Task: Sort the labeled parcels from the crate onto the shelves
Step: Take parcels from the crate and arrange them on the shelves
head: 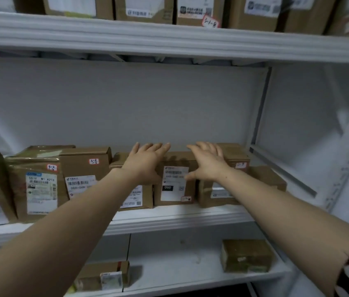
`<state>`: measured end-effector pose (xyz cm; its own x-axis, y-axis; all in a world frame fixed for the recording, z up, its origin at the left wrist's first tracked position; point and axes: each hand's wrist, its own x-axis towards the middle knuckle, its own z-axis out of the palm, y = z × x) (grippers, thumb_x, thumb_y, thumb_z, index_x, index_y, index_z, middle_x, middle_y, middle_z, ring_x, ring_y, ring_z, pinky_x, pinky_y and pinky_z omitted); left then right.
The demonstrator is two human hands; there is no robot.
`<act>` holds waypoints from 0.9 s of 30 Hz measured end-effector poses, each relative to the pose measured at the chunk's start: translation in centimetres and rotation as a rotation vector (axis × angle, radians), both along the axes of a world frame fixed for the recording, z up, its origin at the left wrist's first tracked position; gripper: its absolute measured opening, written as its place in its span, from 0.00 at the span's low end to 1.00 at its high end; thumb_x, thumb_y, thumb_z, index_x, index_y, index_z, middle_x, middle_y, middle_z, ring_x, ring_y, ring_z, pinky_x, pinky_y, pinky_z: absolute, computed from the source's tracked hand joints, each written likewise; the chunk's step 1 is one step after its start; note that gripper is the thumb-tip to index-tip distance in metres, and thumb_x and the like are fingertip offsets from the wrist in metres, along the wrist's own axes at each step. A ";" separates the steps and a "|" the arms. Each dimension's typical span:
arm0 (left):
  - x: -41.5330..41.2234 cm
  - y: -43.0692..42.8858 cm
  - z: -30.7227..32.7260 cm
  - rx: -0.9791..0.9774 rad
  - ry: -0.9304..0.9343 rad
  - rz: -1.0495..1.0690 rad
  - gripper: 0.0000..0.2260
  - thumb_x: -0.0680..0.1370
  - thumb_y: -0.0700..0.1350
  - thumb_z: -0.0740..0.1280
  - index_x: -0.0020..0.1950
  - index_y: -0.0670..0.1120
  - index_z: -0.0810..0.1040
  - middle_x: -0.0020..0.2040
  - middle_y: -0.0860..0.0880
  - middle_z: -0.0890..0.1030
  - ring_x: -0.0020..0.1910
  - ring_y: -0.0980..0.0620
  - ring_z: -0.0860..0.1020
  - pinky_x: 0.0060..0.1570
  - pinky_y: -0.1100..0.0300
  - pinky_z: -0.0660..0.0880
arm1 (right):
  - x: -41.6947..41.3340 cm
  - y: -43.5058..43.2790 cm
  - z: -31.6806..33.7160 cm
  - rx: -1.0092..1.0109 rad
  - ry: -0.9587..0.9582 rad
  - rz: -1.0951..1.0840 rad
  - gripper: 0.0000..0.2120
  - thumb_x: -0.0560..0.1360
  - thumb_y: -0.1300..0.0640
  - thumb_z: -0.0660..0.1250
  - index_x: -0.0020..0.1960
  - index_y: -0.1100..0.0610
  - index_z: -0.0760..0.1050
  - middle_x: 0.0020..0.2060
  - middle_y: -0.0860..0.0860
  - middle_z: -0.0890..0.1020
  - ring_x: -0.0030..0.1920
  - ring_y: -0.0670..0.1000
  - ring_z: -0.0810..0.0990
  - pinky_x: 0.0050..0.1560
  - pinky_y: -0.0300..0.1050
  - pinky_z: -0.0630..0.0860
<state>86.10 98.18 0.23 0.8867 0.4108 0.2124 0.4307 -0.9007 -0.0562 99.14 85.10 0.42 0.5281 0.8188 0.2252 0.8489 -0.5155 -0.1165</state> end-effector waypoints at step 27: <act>-4.9 -47.3 -14.8 -0.255 0.547 -1.318 0.29 0.79 0.50 0.63 0.77 0.51 0.55 0.75 0.50 0.61 0.73 0.51 0.60 0.69 0.59 0.61 | -29.1 -49.8 -16.6 0.686 0.552 -1.520 0.30 0.76 0.56 0.66 0.74 0.54 0.58 0.68 0.56 0.63 0.57 0.53 0.75 0.56 0.44 0.75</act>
<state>81.18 50.87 -14.61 0.5879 -0.7776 -0.2231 -0.7254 -0.6288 0.2802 70.05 35.32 -16.16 0.7924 -0.5869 -0.1661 -0.5064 -0.4812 -0.7155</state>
